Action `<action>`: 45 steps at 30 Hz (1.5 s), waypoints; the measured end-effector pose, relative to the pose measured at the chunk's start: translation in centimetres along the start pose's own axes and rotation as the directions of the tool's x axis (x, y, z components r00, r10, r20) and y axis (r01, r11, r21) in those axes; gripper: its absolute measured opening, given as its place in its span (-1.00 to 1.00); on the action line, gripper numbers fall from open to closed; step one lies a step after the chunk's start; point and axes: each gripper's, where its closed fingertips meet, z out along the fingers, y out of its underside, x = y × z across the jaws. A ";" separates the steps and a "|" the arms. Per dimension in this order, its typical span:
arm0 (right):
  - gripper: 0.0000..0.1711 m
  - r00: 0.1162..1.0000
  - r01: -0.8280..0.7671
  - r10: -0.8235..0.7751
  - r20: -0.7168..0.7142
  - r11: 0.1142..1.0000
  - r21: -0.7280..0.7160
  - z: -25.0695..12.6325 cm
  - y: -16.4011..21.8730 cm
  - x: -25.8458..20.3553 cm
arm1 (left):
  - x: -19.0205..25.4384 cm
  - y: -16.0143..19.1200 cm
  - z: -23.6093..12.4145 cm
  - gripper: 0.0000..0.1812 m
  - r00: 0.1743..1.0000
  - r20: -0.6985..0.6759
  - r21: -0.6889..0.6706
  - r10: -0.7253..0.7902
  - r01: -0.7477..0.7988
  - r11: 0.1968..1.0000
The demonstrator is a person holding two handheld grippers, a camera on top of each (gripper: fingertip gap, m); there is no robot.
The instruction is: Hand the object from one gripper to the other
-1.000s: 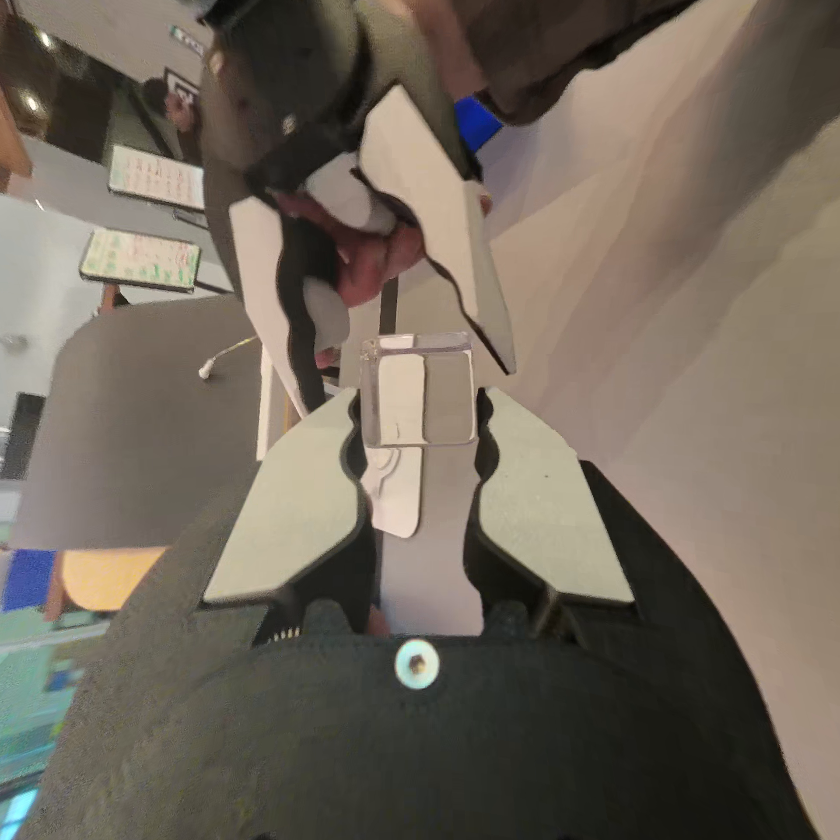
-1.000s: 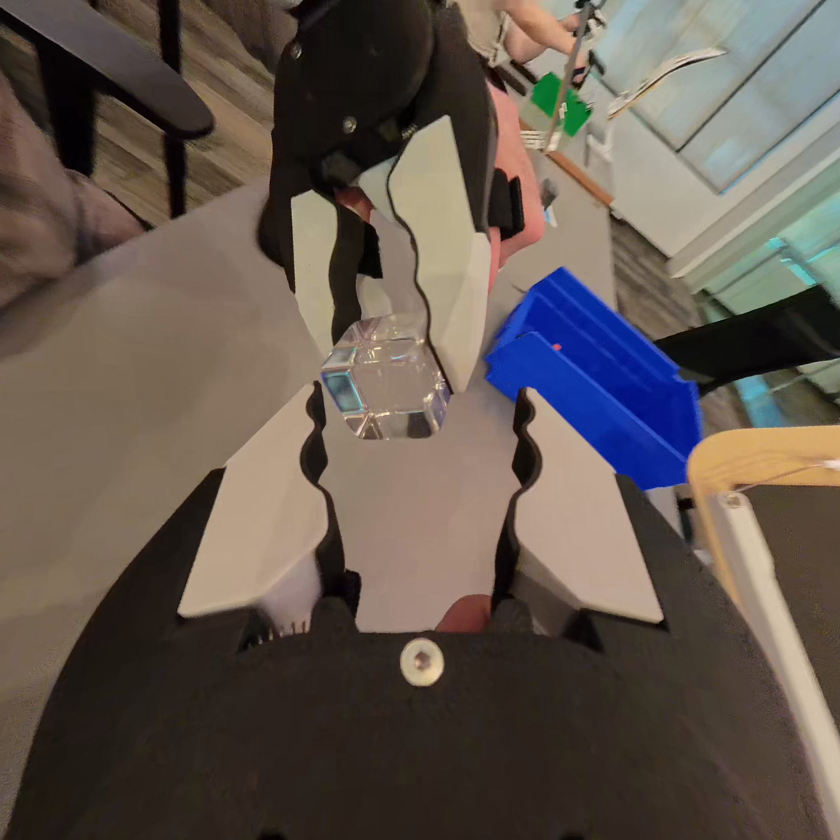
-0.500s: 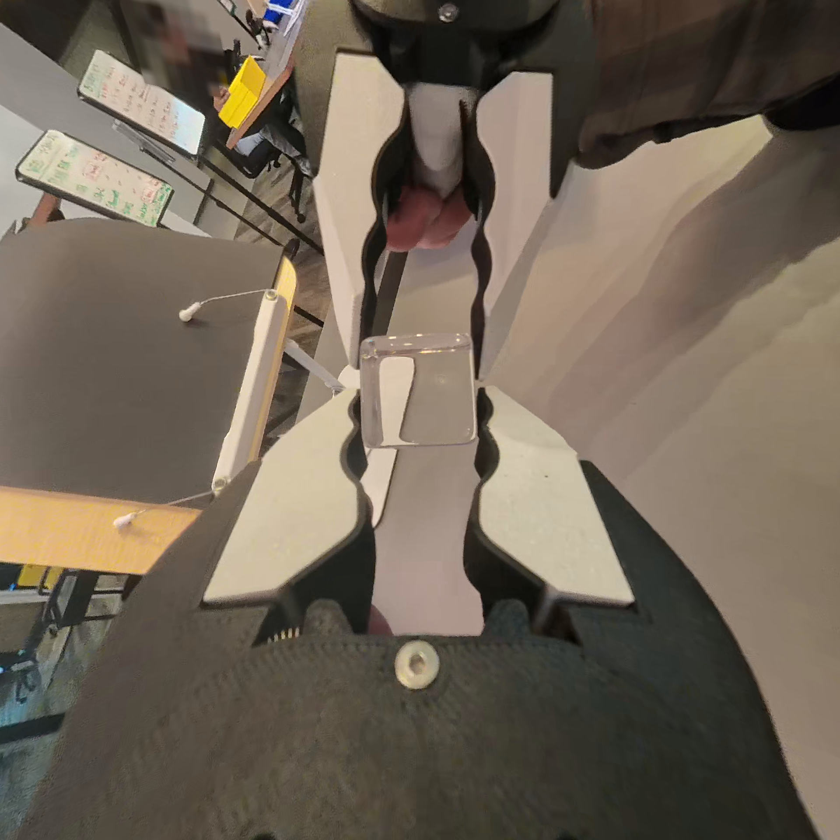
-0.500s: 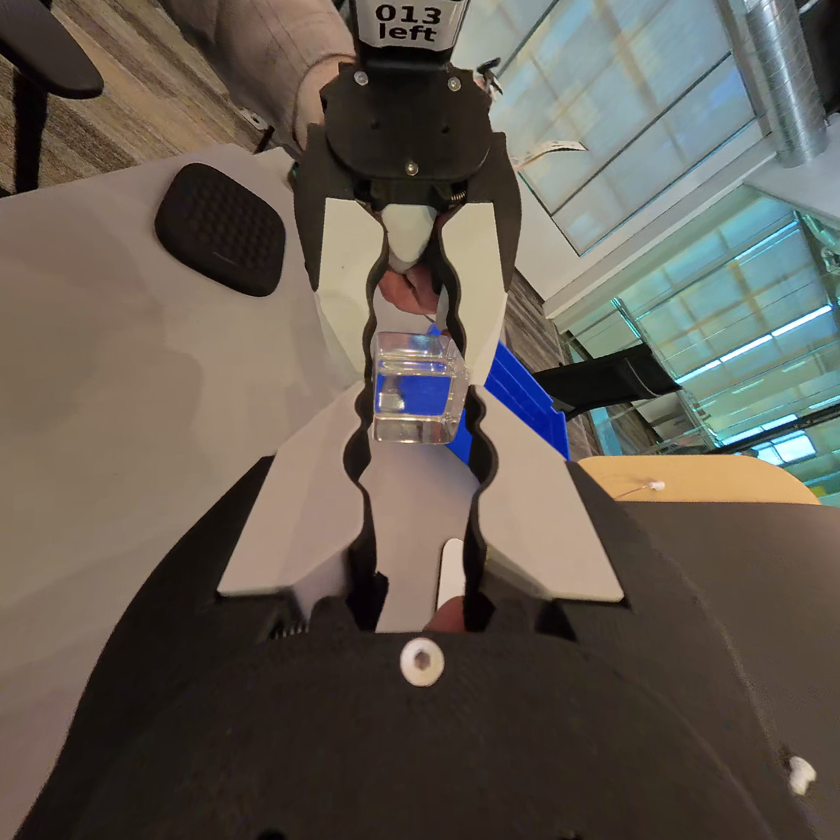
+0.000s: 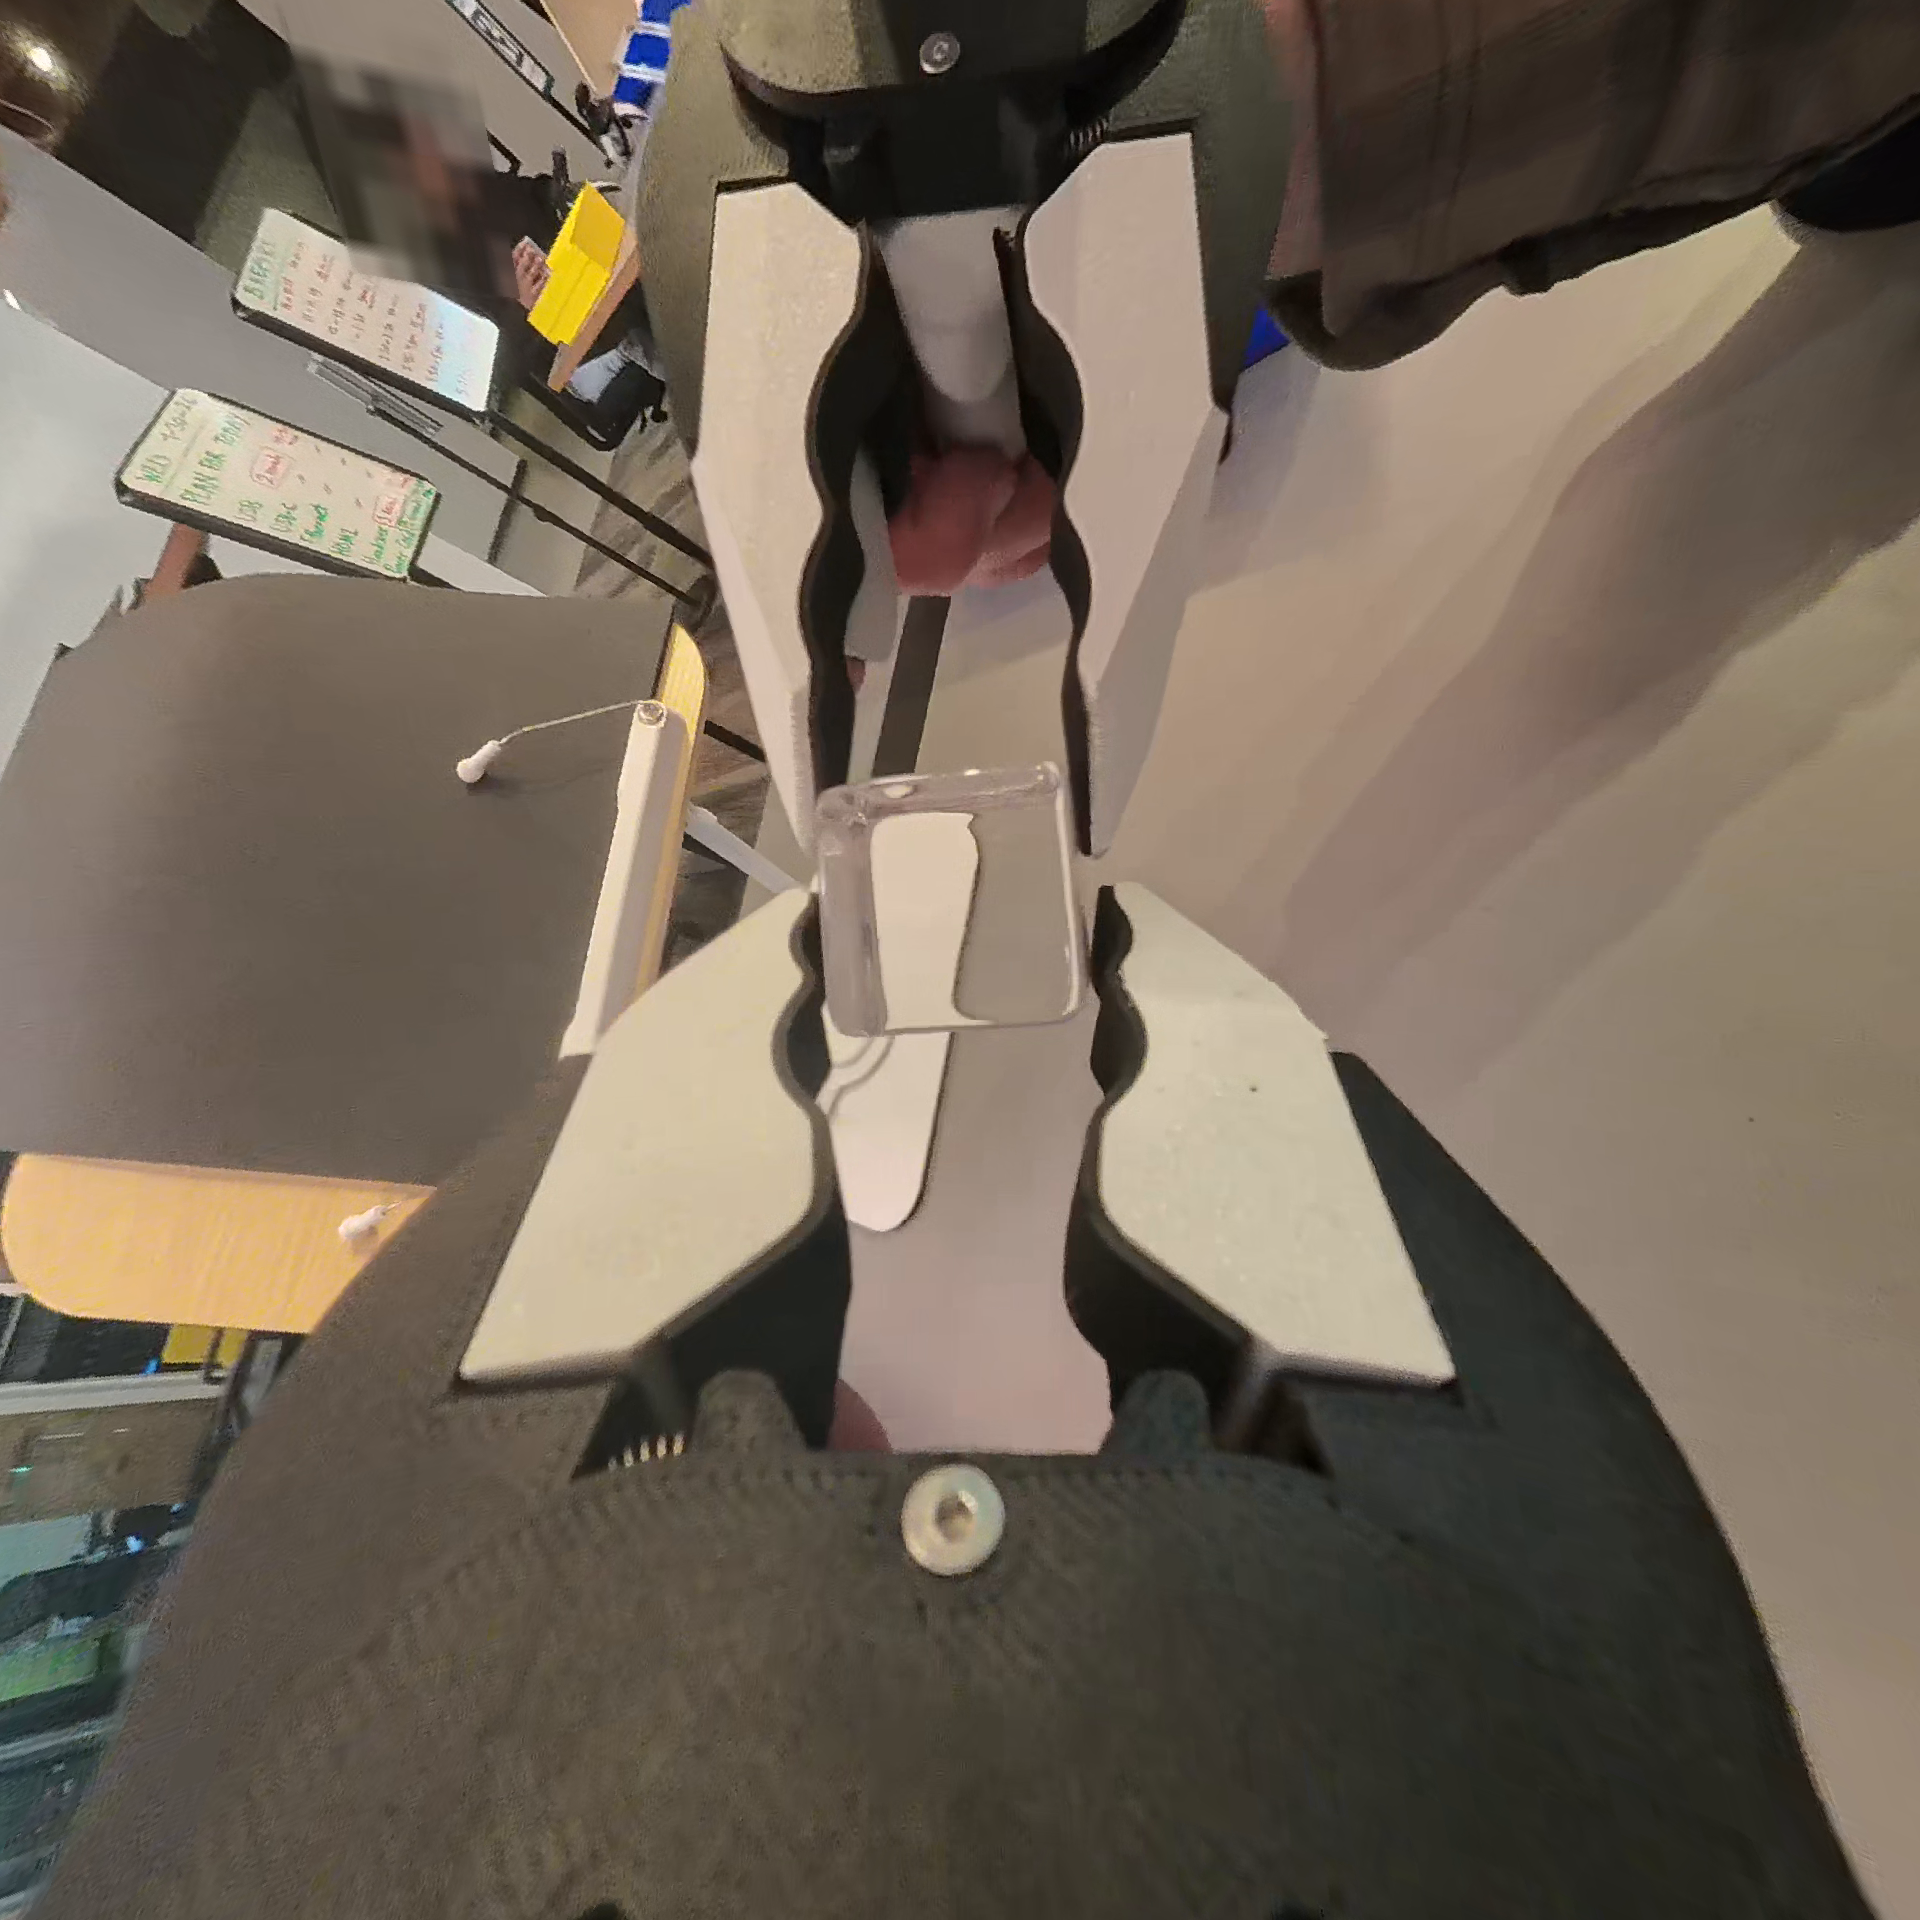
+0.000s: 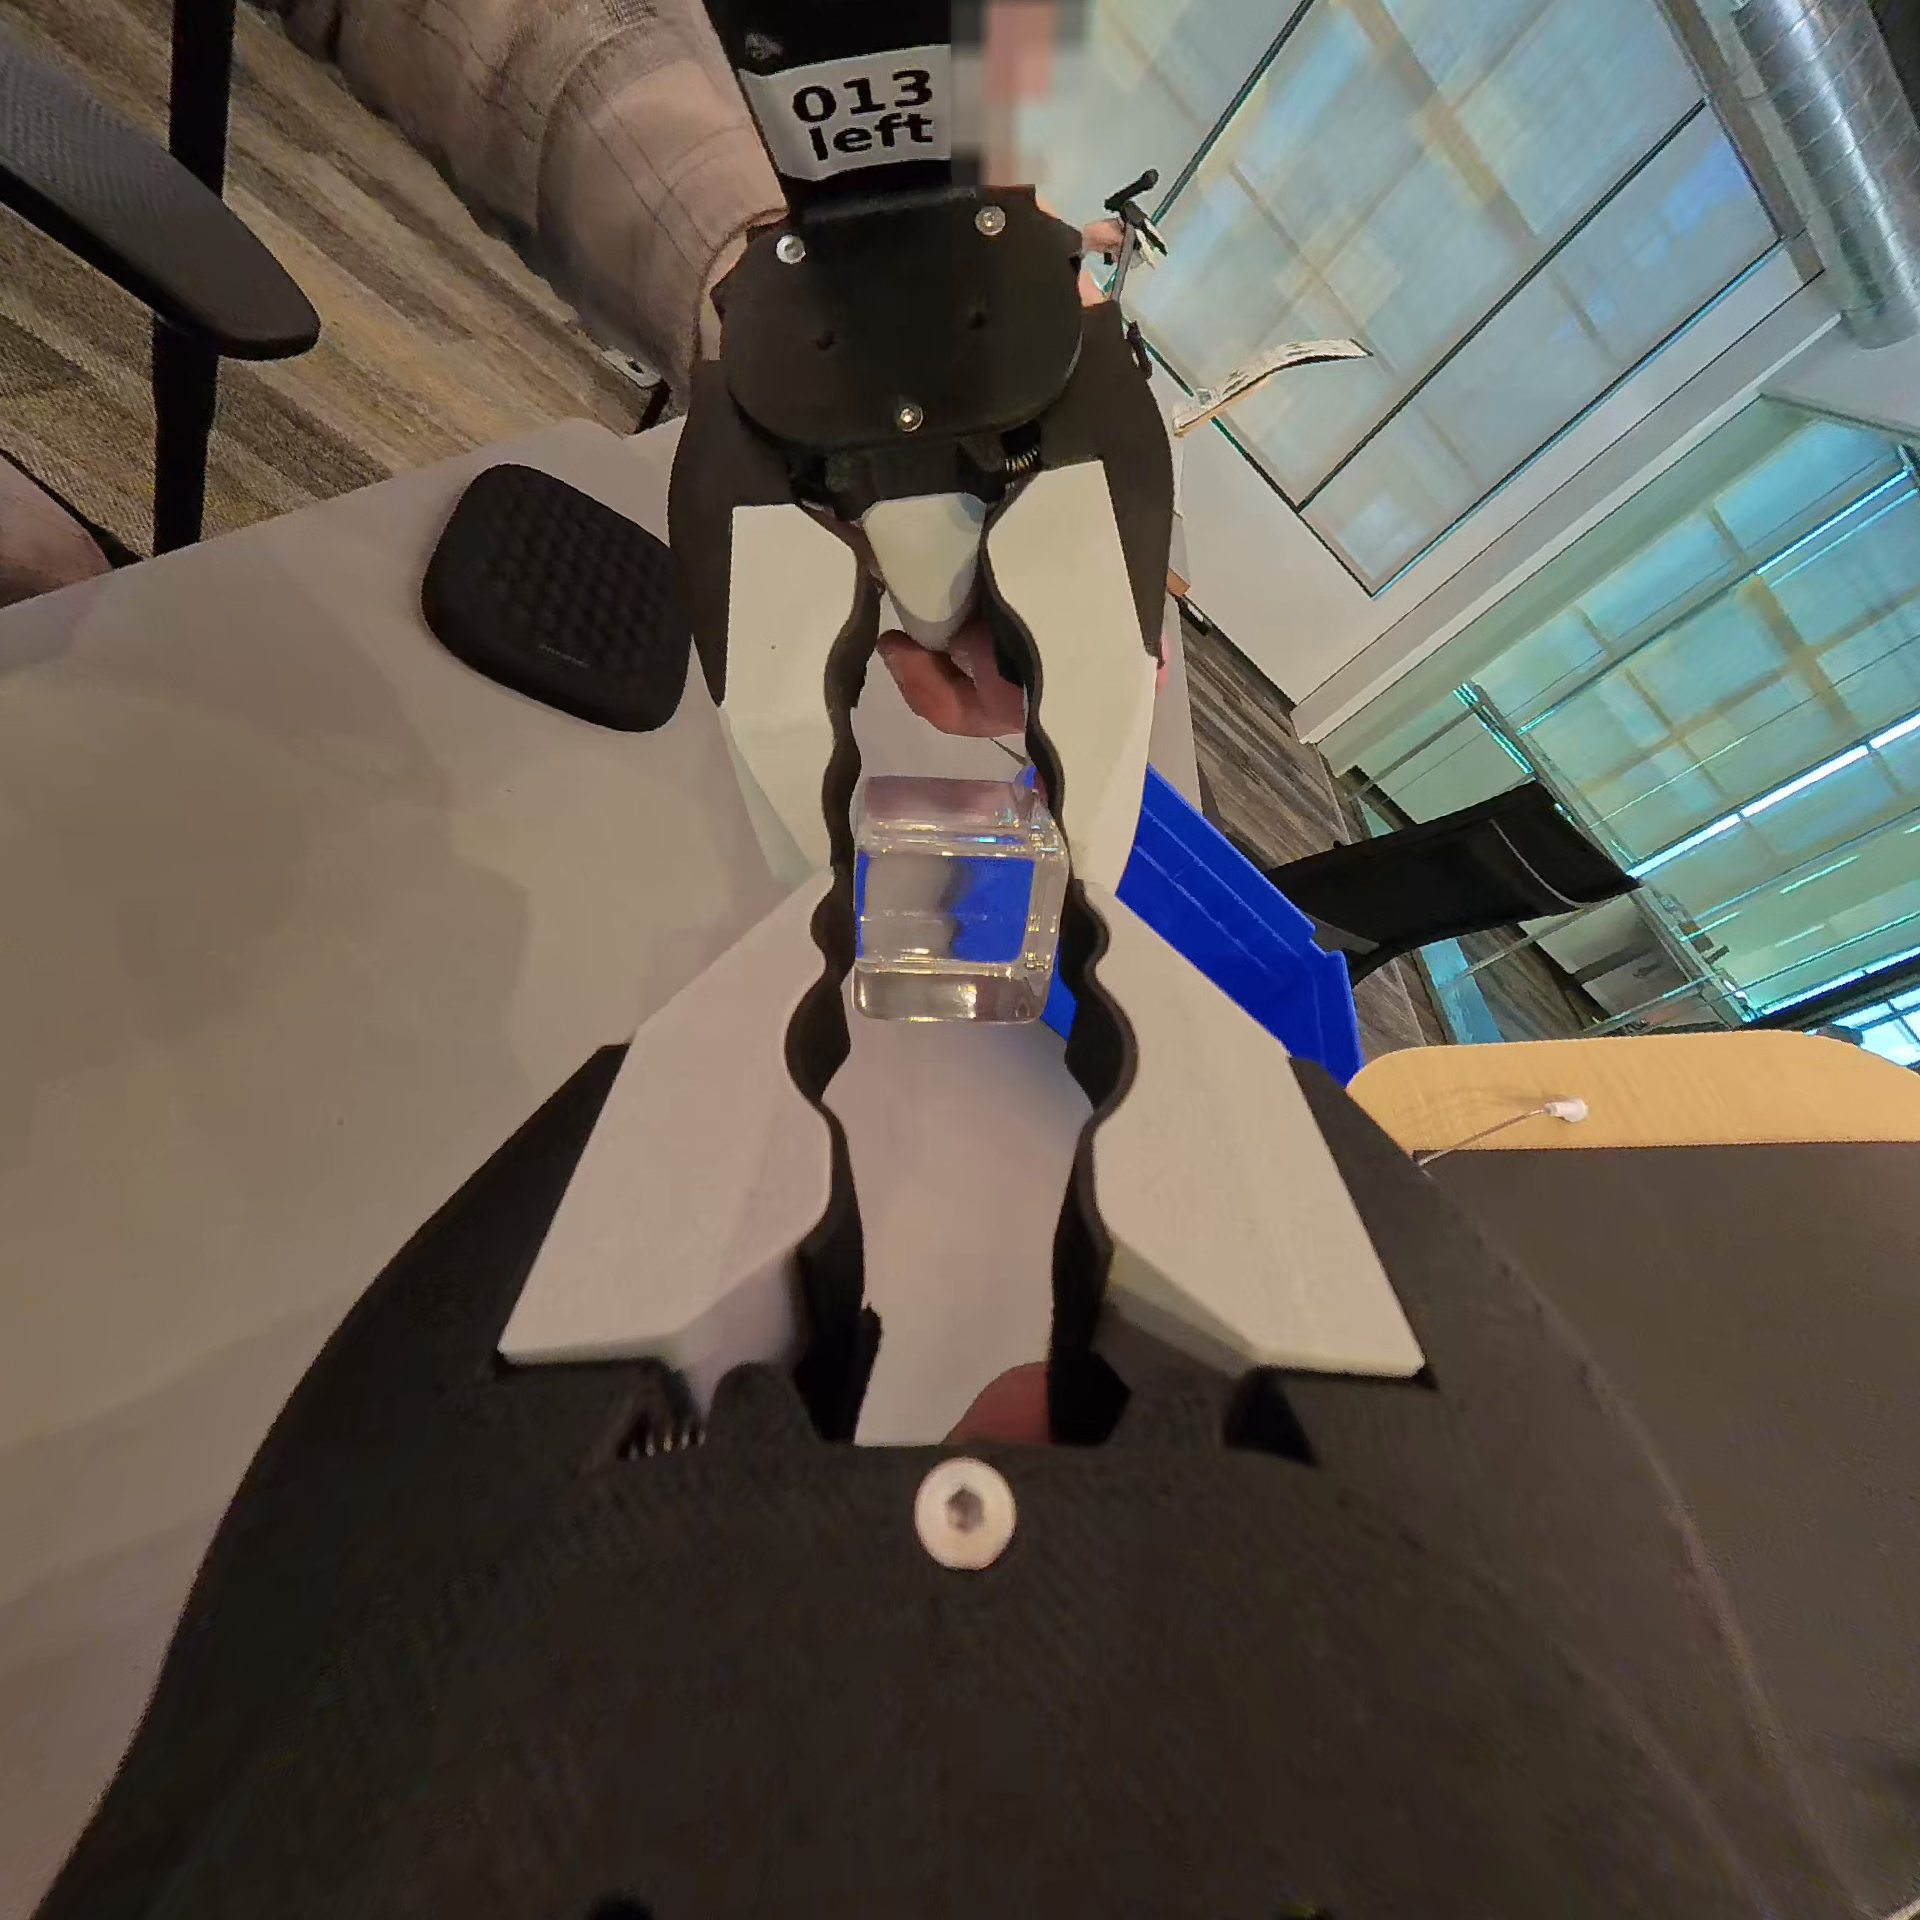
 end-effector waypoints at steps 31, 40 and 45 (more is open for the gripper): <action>-0.57 0.910 -0.337 0.415 0.011 0.723 0.602 -2.6 -5.4 4.5 | -4.5 -4.6 -3.2 -0.51 0.800 -0.131 0.566 -0.586 0.545 0.618; -0.48 0.938 -0.281 0.343 -0.047 0.832 0.478 -2.3 -4.4 4.4 | -4.0 -3.6 -2.7 -0.51 0.878 -0.055 0.455 -0.476 0.446 0.771; -0.39 0.981 -0.139 0.161 -0.109 0.972 0.187 -1.2 -2.2 3.3 | -3.1 -2.0 -1.9 -0.52 0.971 0.037 0.212 -0.238 0.225 0.951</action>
